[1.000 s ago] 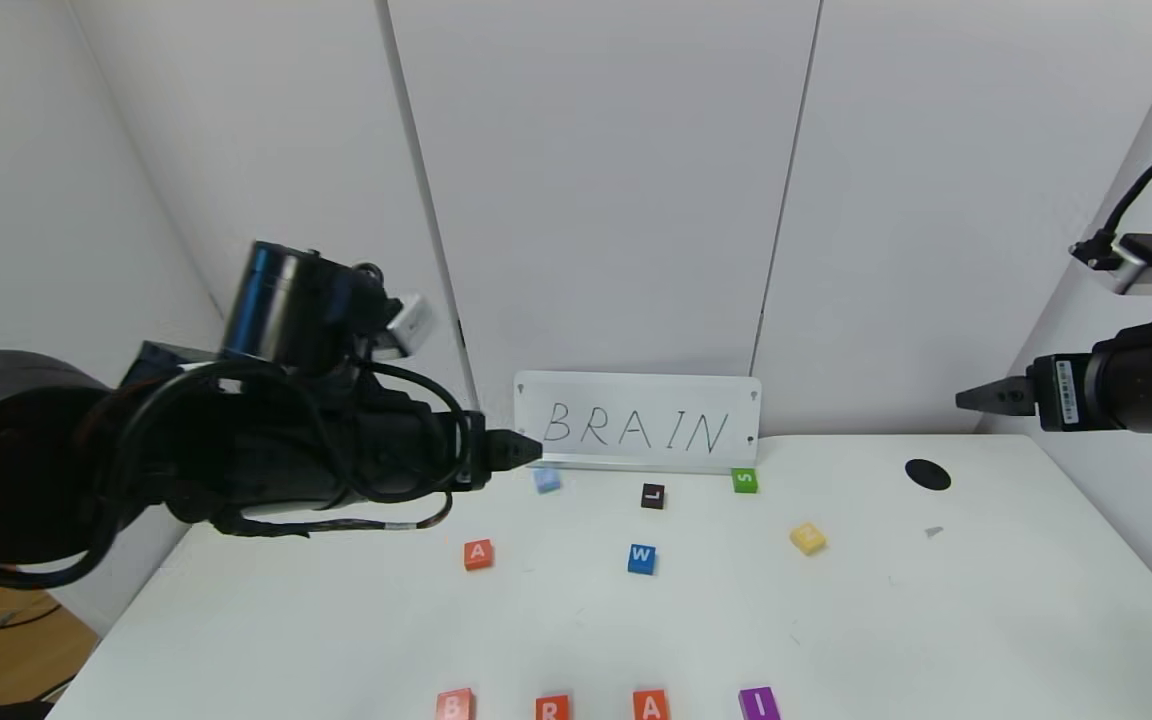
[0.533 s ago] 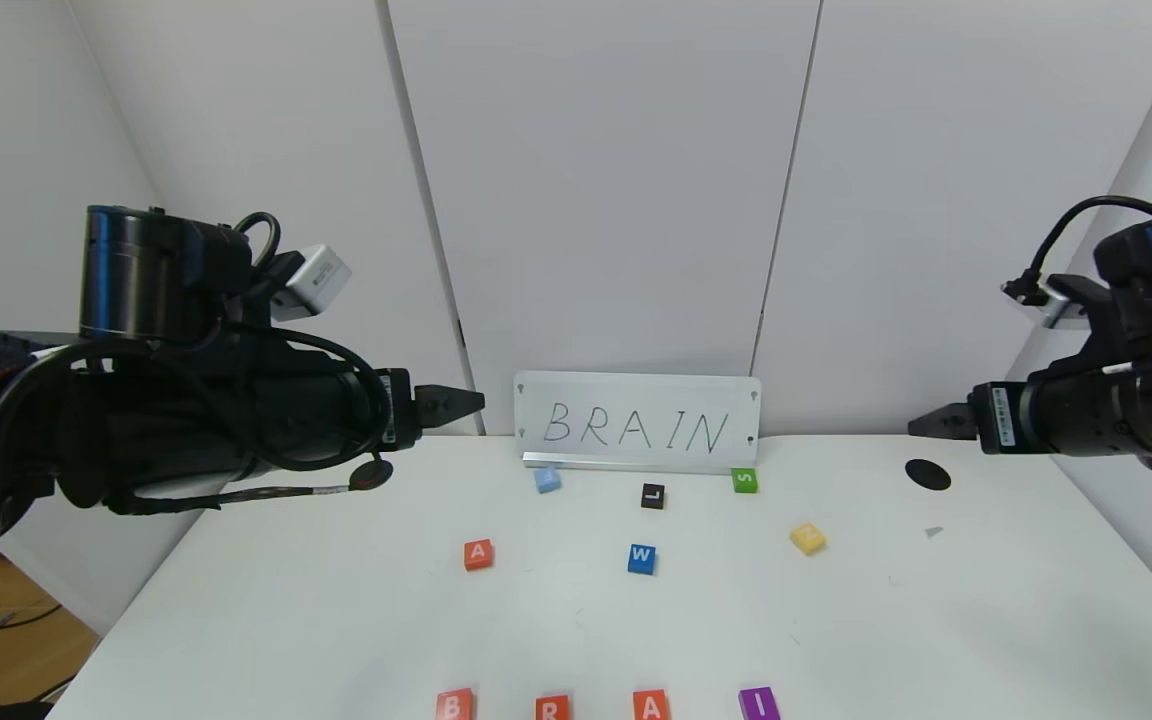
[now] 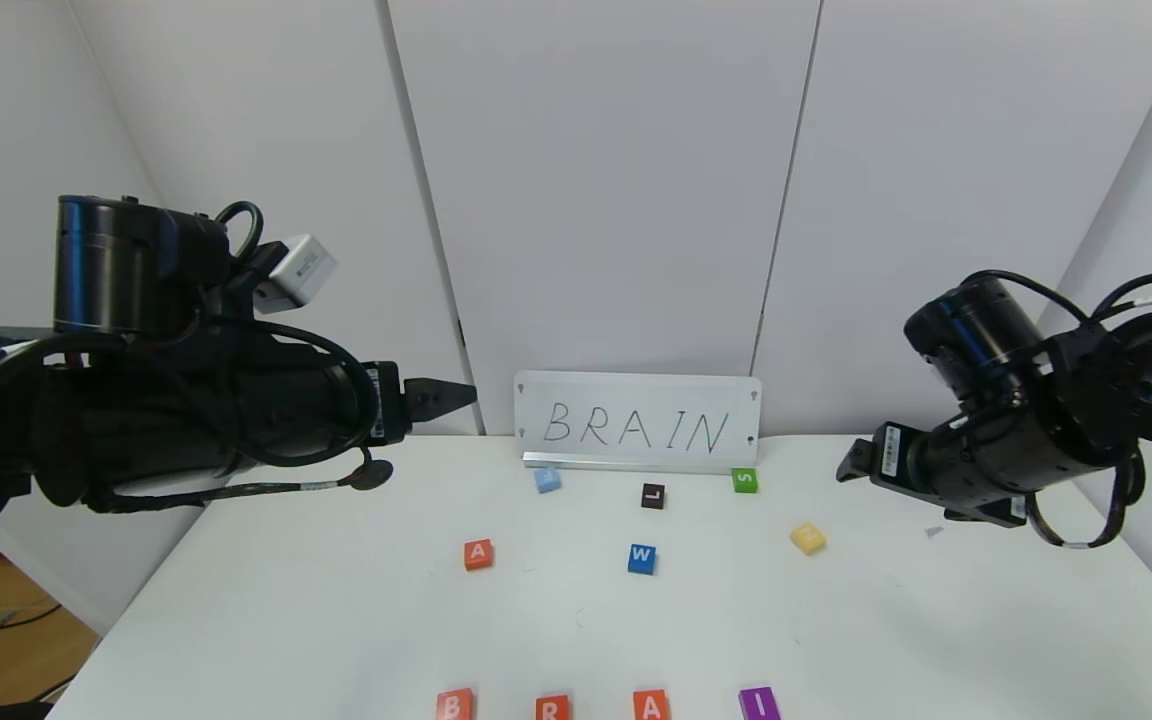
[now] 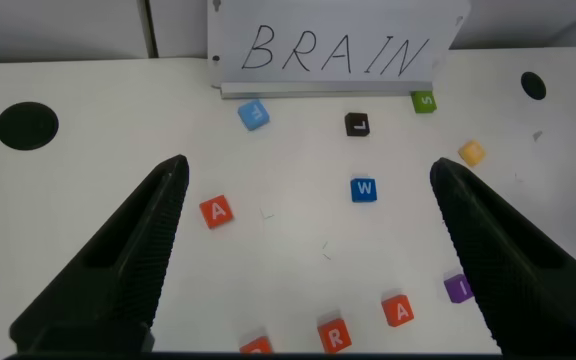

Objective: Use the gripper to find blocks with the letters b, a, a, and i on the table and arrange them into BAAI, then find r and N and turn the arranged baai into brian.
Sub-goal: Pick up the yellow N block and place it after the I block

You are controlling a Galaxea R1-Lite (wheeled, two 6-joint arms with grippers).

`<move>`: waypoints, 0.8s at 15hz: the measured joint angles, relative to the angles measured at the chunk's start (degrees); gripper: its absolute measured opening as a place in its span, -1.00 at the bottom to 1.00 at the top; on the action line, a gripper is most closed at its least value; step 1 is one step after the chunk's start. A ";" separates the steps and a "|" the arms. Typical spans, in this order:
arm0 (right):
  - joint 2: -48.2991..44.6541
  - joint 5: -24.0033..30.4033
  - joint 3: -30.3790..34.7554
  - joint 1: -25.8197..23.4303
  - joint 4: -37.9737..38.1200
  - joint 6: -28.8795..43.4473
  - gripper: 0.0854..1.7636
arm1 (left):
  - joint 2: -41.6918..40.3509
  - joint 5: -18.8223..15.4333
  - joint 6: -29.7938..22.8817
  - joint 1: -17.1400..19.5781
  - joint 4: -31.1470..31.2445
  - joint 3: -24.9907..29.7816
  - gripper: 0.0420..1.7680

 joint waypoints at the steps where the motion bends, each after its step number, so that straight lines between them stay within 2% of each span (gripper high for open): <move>1: 1.24 0.00 -1.69 1.46 1.45 4.10 0.94 | -0.04 0.00 0.02 0.13 0.02 0.00 0.94; 4: 5.46 0.16 -6.61 3.95 2.52 13.68 0.94 | -0.26 -0.04 0.09 0.44 0.11 0.16 0.94; 7: 10.12 0.27 -10.30 4.01 2.66 19.81 0.94 | -0.59 -0.06 0.06 0.63 0.09 0.17 0.94; 9: 13.03 0.62 -12.12 2.82 2.66 22.09 0.94 | -0.69 -0.50 0.09 0.72 0.20 0.11 0.94; 12: 15.90 4.49 -13.71 0.98 2.66 24.38 0.94 | -0.69 -1.76 0.06 1.05 0.26 0.09 0.94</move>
